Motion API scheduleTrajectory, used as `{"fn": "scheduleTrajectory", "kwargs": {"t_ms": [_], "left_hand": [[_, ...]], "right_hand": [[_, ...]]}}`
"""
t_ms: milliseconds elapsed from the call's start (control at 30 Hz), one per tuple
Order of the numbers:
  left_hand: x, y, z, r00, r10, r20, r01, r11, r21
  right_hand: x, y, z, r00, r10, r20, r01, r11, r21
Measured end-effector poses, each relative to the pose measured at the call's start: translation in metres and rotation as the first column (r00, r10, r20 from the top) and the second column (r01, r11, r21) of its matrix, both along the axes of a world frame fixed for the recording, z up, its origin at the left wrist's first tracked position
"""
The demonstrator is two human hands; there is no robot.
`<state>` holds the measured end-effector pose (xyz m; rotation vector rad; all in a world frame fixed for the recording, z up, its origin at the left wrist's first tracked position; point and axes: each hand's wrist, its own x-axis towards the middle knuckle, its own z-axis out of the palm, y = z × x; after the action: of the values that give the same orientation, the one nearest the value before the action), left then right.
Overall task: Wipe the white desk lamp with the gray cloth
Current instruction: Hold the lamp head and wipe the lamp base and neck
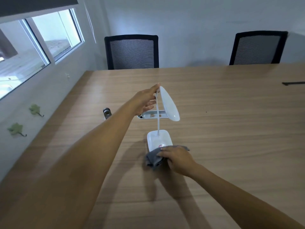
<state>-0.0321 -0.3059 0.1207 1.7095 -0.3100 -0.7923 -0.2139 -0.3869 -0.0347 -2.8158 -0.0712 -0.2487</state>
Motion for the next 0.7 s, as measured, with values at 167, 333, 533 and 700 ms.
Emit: {"fn": "scheduleTrajectory", "kwargs": {"t_ms": [167, 333, 533, 700], "left_hand": [[0.001, -0.001, -0.001, 1.0, 0.013, -0.009, -0.013, 1.0, 0.007], [0.0, -0.002, 0.001, 1.0, 0.01, -0.017, -0.01, 1.0, 0.003], [-0.001, -0.001, 0.002, 1.0, 0.012, -0.017, -0.011, 1.0, 0.008], [-0.001, -0.001, 0.002, 1.0, 0.019, -0.016, -0.019, 1.0, 0.005]], "right_hand": [[0.03, -0.013, 0.017, 0.975, -0.193, 0.113, 0.184, 0.979, 0.087], [0.026, 0.011, 0.004, 0.97, -0.164, -0.18, 0.17, 0.985, 0.016], [0.019, 0.026, 0.023, 0.977, -0.08, -0.196, 0.067, 0.995, -0.072], [0.044, 0.002, 0.03, 0.936, -0.249, -0.248, 0.196, 0.955, -0.221]]}}
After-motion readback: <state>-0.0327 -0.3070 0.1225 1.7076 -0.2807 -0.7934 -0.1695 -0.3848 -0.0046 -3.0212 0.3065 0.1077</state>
